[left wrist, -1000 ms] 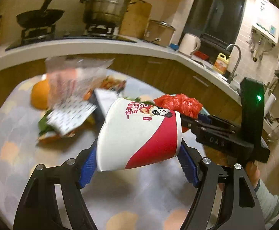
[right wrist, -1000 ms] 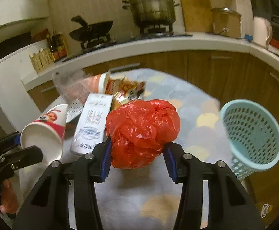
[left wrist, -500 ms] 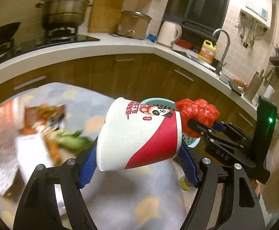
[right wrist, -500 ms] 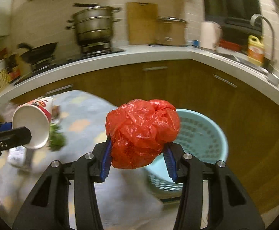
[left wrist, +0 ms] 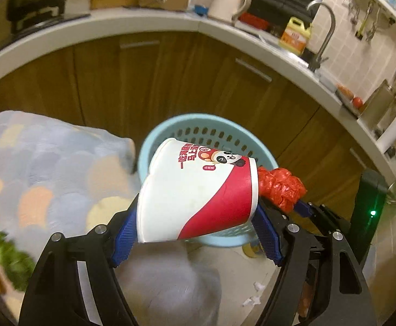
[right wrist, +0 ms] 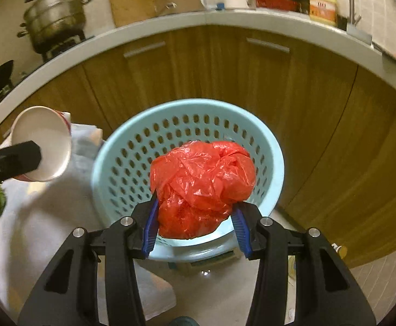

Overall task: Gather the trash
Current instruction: 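Carry the red bag and paper cup over the blue basket and open both tools, then grasp the white milk carton with the right tool while the left grasps polka-dot paper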

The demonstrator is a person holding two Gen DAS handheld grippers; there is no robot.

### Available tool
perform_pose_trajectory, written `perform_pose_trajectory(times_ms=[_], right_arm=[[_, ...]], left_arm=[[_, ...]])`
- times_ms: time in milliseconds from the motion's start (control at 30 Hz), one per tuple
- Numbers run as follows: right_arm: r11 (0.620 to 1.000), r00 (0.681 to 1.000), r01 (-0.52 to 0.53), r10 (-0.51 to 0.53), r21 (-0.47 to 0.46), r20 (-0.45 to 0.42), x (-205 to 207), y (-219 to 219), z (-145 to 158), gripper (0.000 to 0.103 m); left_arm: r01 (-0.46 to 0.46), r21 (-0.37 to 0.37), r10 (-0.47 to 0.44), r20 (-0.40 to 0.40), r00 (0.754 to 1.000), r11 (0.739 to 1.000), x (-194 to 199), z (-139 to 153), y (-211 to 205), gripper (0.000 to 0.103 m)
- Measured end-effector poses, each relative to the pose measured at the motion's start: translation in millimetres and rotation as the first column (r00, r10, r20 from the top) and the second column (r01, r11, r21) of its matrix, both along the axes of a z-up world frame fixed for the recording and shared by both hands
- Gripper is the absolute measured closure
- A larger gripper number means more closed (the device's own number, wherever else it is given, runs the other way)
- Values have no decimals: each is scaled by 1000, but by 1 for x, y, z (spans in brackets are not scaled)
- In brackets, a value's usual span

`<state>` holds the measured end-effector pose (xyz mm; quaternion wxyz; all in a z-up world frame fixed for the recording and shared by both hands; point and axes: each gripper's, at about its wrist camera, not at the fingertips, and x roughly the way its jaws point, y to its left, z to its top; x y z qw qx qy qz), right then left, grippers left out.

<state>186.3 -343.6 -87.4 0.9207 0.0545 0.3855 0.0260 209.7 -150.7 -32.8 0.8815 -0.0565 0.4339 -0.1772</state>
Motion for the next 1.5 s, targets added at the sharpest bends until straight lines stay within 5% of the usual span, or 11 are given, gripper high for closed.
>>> perform_pose_trajectory(times_ms=[300, 733, 1100, 1300, 1500], right_arm=[[1000, 996, 2, -1, 4, -92, 20, -3, -27, 52], [1000, 998, 10, -11, -16, -63, 16, -10, -16, 51], [998, 997, -62, 62, -3, 56, -16, 27, 33, 51], [987, 979, -159, 158, -4, 126, -37, 72, 59, 51], [956, 940, -292, 292, -27, 175, -61, 139, 70, 51]], left_arm=[[-9, -8, 7, -137, 990, 1000, 41, -43, -14, 29], [-31, -34, 28, -99, 995, 999, 29, -37, -1, 29], [-105, -30, 107, 105, 989, 994, -40, 24, 43, 29], [-213, -21, 212, 215, 953, 977, -89, 58, 88, 29], [-351, -41, 347, 292, 891, 936, -147, 80, 147, 29]])
